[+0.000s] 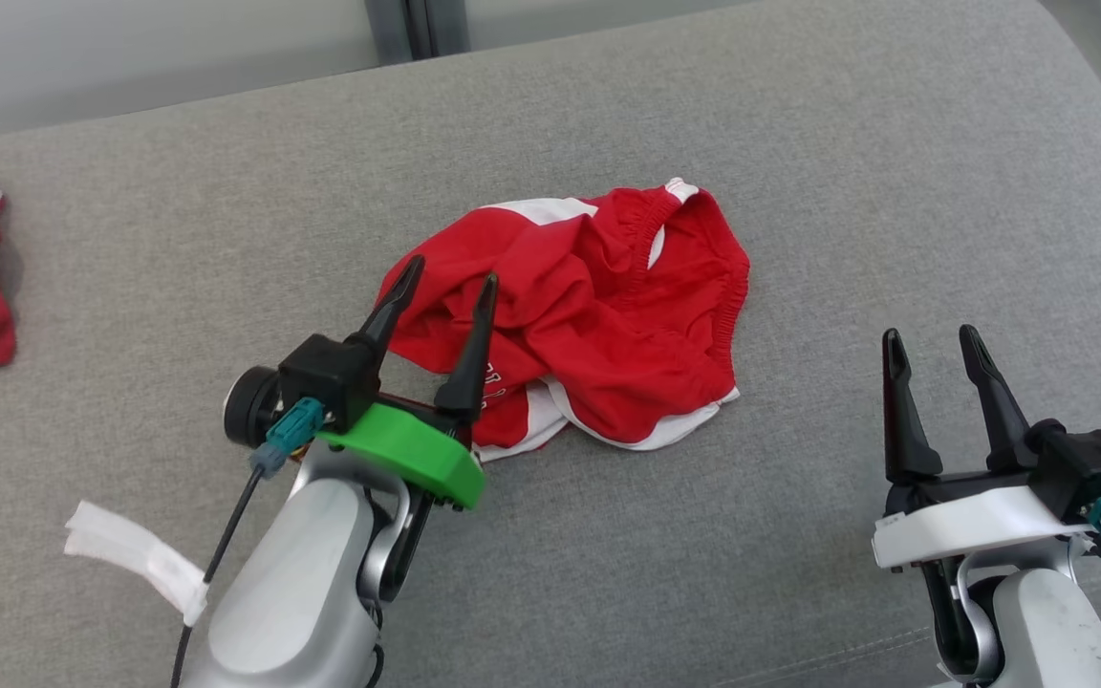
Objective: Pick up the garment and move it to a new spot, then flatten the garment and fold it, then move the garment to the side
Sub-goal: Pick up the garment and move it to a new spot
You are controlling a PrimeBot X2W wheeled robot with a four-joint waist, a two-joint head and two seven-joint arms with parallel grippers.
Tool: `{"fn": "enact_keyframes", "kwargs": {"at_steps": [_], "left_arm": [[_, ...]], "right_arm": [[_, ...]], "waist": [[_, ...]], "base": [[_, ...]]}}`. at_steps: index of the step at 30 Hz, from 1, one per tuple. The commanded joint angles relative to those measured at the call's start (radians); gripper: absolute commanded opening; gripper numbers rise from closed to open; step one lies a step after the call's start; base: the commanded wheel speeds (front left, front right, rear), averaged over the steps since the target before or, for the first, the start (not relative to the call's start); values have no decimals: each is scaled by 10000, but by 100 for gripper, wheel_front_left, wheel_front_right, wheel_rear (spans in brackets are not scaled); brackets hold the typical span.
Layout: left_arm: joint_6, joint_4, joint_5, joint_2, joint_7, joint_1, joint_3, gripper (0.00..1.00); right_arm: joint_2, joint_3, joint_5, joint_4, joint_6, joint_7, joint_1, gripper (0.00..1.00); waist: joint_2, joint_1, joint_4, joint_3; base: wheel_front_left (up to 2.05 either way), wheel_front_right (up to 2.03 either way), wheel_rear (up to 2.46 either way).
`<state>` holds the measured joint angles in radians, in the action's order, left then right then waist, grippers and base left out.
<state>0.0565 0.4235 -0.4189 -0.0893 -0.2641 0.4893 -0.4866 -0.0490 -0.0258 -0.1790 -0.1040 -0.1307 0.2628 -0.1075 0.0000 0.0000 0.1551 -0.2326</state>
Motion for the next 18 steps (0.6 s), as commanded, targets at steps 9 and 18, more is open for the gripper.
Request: {"fn": "enact_keyframes", "kwargs": {"at_steps": [9,18], "left_arm": [[-282,-555,443,155,-2,-2170,1852,100],[-420,-752,885,321,-3,-3742,3294,100]], "right_arm": [[-27,-77,128,-165,-1,31,331,100],[-24,-22,1,-420,-1,31,872,100]], "waist": [[0,0,-813,1102],[0,0,-1009,1539]], "base": [[0,0,0],[0,0,0]]}}
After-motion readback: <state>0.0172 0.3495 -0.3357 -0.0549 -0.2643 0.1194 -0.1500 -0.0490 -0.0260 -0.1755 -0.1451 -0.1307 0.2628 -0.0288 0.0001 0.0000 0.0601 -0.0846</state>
